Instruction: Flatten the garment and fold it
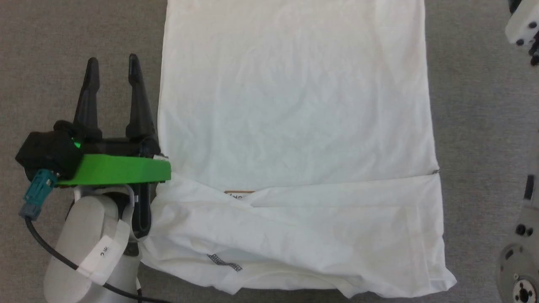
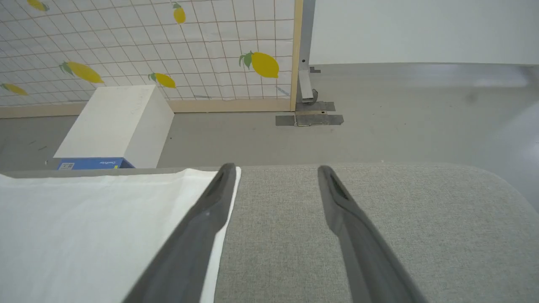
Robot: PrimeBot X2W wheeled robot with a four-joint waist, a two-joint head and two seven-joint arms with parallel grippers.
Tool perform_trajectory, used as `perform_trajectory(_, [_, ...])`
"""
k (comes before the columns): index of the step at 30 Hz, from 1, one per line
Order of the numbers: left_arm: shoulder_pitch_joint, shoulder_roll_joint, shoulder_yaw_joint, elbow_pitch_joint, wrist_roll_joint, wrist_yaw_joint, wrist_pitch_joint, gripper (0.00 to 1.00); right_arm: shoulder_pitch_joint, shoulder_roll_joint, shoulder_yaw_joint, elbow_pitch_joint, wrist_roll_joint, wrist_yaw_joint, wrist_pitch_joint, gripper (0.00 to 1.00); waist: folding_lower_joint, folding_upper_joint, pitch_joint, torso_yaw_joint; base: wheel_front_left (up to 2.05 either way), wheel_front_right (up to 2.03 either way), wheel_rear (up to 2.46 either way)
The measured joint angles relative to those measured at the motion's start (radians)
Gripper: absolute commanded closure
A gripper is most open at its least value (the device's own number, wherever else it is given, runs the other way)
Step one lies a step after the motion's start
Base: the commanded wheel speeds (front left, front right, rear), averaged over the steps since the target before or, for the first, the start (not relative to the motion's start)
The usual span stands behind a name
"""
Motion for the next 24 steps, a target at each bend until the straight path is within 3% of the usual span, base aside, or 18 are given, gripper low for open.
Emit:
perform_trajectory(9, [-0.024, -0.022, -0.015, -0.043, 0.024, -0.01, -0.001, 0.0, -0.259, -0.052, 0.06, 0.113, -0.175, 0.0, 0.267, 0.0, 0.0001, 0.0, 0.157, 0.076, 0.0, 0.0, 0.0])
perform_trajectory(18, [-0.023, -0.049, 0.007, -0.111, 0.046, -0.021, -0.004, 0.0, -0.329, -0.1, 0.135, 0.145, -0.193, 0.0, 0.511, 0.0, 0.0001, 0.0, 0.279, 0.158, 0.0, 0.0, 0.0])
perform_trajectory(23, [-0.023, -0.054, 0.027, -0.127, 0.059, -0.027, -0.005, 0.0, -0.351, -0.118, 0.156, 0.1, -0.134, 0.0, 0.596, 0.0, 0.0001, 0.0, 0.325, 0.184, 0.0, 0.0, 0.0])
perform_trajectory(24, [-0.023, -0.052, 0.03, -0.124, 0.062, -0.031, -0.005, 0.0, -0.358, -0.118, 0.162, 0.089, -0.119, 0.0, 0.63, 0.53, 0.0001, 0.0, 0.335, 0.186, 0.0, 0.0, 0.0])
